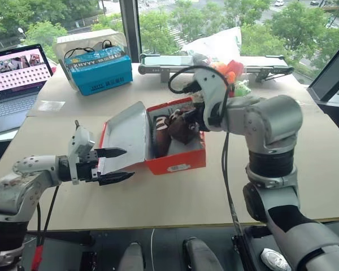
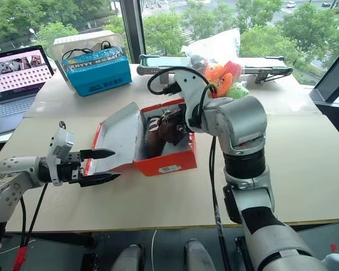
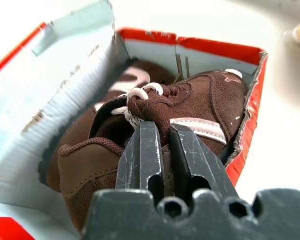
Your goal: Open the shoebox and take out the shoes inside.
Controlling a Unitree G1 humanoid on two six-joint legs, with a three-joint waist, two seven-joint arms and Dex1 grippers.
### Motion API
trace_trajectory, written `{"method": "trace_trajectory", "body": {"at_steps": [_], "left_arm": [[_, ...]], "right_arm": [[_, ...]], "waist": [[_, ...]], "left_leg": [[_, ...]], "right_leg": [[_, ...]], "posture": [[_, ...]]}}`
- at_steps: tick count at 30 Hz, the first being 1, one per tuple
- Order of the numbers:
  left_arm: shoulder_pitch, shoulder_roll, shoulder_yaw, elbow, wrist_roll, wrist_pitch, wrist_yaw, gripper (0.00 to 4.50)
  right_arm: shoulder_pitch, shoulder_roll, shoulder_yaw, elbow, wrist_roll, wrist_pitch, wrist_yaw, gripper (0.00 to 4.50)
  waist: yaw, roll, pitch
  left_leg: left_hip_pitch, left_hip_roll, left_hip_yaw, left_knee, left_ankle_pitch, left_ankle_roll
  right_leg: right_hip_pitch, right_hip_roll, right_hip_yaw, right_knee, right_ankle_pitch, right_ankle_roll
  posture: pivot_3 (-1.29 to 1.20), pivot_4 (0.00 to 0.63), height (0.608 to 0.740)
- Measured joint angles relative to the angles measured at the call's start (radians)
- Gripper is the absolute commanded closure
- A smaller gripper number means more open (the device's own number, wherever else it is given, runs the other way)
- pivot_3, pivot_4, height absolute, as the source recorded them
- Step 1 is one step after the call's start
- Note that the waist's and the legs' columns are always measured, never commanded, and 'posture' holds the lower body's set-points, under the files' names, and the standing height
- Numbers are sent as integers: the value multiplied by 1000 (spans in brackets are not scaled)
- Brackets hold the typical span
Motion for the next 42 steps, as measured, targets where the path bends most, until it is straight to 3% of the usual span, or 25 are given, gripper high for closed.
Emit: {"method": "trace_trajectory", "body": {"at_steps": [6,10,15,17,27,37,42], "left_arm": [[-15,0,-8,3,3,-1,-14,0],[-23,6,-9,16,6,-1,-18,0],[-23,13,-9,16,7,-1,-22,0],[-23,19,-9,16,7,-1,-23,0],[-30,21,-9,20,8,-1,-26,0],[-65,20,-30,47,24,-3,-47,0],[-80,19,-37,60,27,-4,-56,0]], "right_arm": [[42,105,-140,-1,74,0,-3,4475],[170,197,-274,1,124,0,-23,4475],[239,219,-338,2,125,-5,-44,4475],[244,231,-349,2,125,-11,-49,4475],[149,256,-405,2,128,-3,-80,4475],[48,155,-468,-13,220,0,-91,4475],[72,-91,-508,67,191,-59,-85,4475]], "waist": [[-4,0,0],[-3,0,0],[-9,0,0],[-14,0,0],[-15,0,0],[-3,1,0],[11,0,0]], "left_leg": [[2,0,-1,1,0,0],[2,0,0,2,0,0],[5,0,0,3,0,0],[8,0,0,3,0,0],[11,0,0,3,2,3],[10,0,0,3,2,3],[9,-1,0,5,2,3]], "right_leg": [[2,0,0,1,0,0],[2,0,0,2,4,-6],[3,0,1,8,4,-7],[3,1,1,11,-1,-1],[4,2,1,15,-2,-3],[4,2,1,15,-2,-3],[5,1,1,14,-2,-2]], "posture": [[0,150,701],[0,150,701],[0,150,701],[0,150,701],[0,150,701],[0,150,701],[0,150,701]]}}
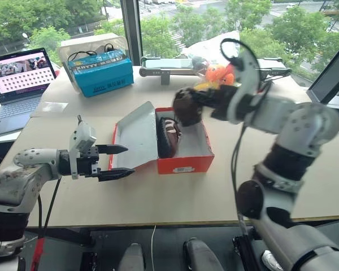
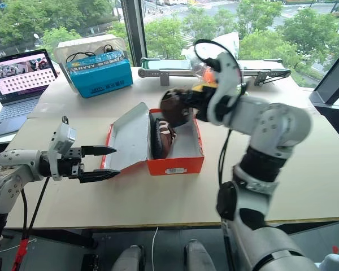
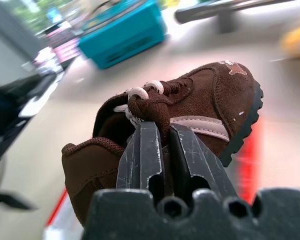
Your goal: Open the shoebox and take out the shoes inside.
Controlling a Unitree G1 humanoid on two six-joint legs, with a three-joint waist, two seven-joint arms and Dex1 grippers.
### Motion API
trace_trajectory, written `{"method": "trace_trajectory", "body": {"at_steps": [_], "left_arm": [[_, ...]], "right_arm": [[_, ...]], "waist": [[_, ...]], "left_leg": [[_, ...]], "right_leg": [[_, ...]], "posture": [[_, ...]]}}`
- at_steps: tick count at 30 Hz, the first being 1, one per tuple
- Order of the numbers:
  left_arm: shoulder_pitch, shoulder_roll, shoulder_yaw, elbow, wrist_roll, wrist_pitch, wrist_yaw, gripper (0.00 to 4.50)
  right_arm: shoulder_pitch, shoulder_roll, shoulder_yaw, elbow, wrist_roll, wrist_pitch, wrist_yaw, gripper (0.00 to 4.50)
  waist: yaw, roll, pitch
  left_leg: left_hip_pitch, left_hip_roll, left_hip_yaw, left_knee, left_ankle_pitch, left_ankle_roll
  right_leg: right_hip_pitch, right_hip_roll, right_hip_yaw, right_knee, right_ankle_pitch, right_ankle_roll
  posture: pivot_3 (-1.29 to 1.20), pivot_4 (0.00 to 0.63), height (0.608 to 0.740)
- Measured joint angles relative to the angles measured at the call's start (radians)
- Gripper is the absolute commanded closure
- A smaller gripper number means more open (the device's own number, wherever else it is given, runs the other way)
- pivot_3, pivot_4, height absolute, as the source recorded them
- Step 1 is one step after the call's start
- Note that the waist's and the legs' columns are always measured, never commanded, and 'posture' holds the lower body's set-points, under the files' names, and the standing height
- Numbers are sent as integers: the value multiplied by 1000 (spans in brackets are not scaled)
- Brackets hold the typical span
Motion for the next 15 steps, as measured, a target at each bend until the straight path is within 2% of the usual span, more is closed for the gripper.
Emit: {"method": "trace_trajectory", "body": {"at_steps": [5,7,14,15], "left_arm": [[-14,-1,-1,2,13,-2,-9,0],[-36,-4,-4,2,13,-3,-13,0],[-44,-11,-3,1,13,-4,-13,0],[-44,-11,-3,1,13,-4,-13,0]], "right_arm": [[101,-113,23,161,-19,-172,72,4475],[163,-144,63,284,-33,-312,130,4475],[207,-147,109,661,-77,-648,210,4475],[204,-150,109,698,-79,-683,213,4055]], "waist": [[-19,0,0],[-24,0,0],[-29,1,1],[-29,1,1]], "left_leg": [[2,0,1,-1,0,0],[2,0,1,0,0,0],[3,0,2,1,0,0],[4,0,2,1,0,0]], "right_leg": [[0,1,2,1,0,0],[0,1,3,1,0,0],[2,1,3,1,1,1],[3,1,3,1,1,1]], "posture": [[0,150,701],[0,150,701],[0,150,701],[0,150,701]]}}
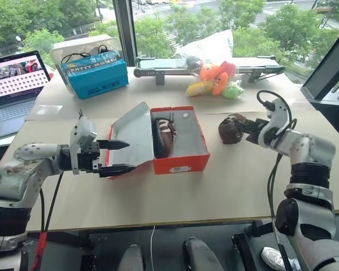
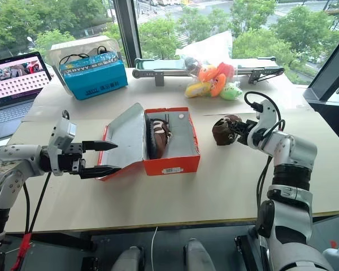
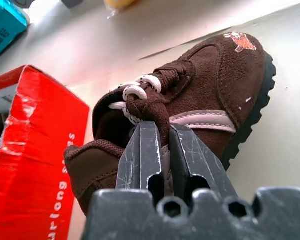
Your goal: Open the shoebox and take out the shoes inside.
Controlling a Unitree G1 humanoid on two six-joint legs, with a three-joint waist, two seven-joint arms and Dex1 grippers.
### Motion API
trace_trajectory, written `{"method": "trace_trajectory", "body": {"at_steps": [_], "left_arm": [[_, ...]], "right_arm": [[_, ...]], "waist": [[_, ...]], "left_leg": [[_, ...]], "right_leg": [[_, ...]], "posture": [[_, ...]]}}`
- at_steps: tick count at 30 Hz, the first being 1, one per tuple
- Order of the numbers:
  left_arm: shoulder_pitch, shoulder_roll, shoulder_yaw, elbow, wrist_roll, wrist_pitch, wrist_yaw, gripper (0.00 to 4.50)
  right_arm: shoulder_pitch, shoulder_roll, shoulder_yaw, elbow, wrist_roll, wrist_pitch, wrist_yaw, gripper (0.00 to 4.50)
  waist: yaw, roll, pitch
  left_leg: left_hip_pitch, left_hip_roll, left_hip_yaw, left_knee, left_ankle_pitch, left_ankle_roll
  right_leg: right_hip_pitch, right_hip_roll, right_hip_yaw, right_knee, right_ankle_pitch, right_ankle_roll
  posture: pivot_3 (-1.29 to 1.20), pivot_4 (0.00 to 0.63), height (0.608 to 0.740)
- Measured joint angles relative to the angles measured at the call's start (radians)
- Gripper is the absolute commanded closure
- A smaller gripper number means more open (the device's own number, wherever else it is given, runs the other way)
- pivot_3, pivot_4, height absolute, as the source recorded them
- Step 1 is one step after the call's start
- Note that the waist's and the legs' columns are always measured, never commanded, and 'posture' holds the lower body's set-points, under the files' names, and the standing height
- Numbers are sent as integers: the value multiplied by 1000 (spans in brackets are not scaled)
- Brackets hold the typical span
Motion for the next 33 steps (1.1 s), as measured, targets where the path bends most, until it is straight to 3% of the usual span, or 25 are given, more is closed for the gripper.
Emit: {"method": "trace_trajectory", "body": {"at_steps": [7,13,22,23,26,28,33], "left_arm": [[3,1,15,-2,0,0,0,0],[4,1,16,-3,0,0,3,0],[0,0,16,-2,1,0,2,0],[1,0,16,-1,1,0,3,0],[-2,-4,14,-1,2,0,4,0],[-4,-10,12,-3,2,0,6,0],[5,-12,11,-5,2,0,12,0]], "right_arm": [[8,-26,19,71,-18,-57,-11,1703],[44,-65,32,-75,-27,-29,-54,1703],[-43,-208,122,-610,87,218,5,1703],[-67,-202,141,-629,98,247,14,1703],[-162,-47,185,-632,168,343,16,1703],[-165,20,283,-617,178,362,33,1703],[-149,70,476,-394,111,293,110,1703]], "waist": [[0,0,0],[7,1,0],[11,5,3],[10,5,3],[-3,5,3],[-3,5,3],[20,5,3]], "left_leg": [[2,0,0,0,0,0],[2,0,0,0,0,0],[1,0,0,0,0,0],[2,0,0,1,0,0],[4,0,0,1,0,0],[3,0,-2,1,0,0],[-4,-1,-1,4,0,0]], "right_leg": [[4,0,0,-1,0,1],[4,0,0,-1,0,1],[2,0,0,-1,-1,1],[2,0,0,0,0,1],[3,0,0,1,0,0],[4,1,-1,1,0,0],[0,-2,-1,-1,1,0]], "posture": [[0,150,701],[0,150,701],[0,150,701],[0,150,701],[0,150,701],[0,150,701],[0,150,701]]}}
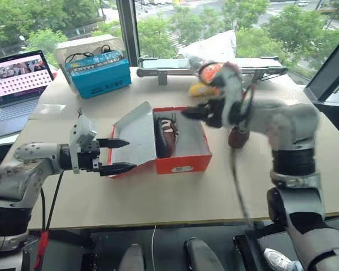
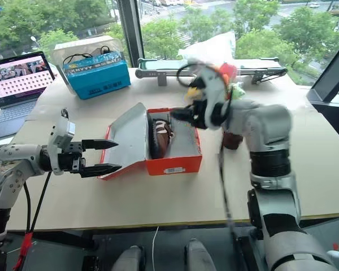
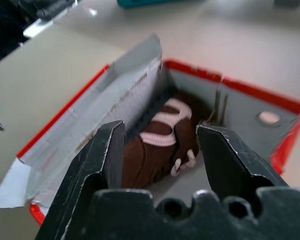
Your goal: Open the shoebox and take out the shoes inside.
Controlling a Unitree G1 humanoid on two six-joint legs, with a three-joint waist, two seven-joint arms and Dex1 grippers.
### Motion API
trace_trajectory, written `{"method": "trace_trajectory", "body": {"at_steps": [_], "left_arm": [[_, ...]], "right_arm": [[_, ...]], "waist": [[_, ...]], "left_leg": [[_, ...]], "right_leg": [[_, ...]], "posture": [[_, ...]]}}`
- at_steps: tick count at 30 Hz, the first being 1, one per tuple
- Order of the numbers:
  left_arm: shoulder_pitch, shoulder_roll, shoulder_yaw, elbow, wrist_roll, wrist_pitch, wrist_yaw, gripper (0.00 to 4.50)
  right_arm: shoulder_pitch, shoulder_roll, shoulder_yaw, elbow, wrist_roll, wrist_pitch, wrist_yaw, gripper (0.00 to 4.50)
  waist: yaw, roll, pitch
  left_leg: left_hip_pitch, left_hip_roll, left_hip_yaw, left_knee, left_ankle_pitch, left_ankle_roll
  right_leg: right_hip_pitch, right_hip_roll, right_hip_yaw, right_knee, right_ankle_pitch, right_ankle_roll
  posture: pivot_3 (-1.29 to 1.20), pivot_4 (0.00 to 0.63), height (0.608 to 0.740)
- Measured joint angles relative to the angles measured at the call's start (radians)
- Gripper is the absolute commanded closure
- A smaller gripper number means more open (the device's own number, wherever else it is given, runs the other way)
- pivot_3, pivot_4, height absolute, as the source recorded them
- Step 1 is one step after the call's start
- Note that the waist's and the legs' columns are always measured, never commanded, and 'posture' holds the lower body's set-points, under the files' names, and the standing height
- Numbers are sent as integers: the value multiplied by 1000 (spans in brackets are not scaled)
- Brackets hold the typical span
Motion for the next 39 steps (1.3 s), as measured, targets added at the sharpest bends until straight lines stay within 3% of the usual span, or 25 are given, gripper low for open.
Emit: {"method": "trace_trajectory", "body": {"at_steps": [3,9,19,24,38,39], "left_arm": [[14,0,1,-5,0,1,2,0],[49,1,10,-42,-4,4,8,0],[75,1,25,-64,-19,5,29,0],[75,1,25,-63,-22,5,35,0],[75,1,25,-70,-35,5,47,0],[75,1,25,-70,-36,5,48,0]], "right_arm": [[-11,0,70,153,-55,-82,68,1703],[-71,-4,122,290,-133,-164,154,103],[-165,70,112,259,-117,-75,199,103],[-160,88,185,257,-165,-78,198,103],[-111,176,281,417,-338,-250,143,103],[-111,179,280,420,-341,-254,141,340]], "waist": [[5,0,0],[-4,0,0],[-7,0,0],[-6,0,0],[-9,0,0],[-9,0,0]], "left_leg": [[-3,0,0,2,0,0],[-3,0,0,2,0,0],[-2,1,0,2,0,0],[-2,1,0,2,0,0],[-2,1,0,2,0,0],[-2,1,0,2,0,0]], "right_leg": [[-2,0,0,0,3,-4],[-3,1,0,2,3,-4],[-3,1,-1,2,3,-4],[-3,1,-1,2,3,-4],[-3,1,-1,3,4,-5],[-2,1,-1,3,4,-5]], "posture": [[0,150,701],[0,150,701],[0,150,701],[0,150,701],[0,150,701],[0,150,701]]}}
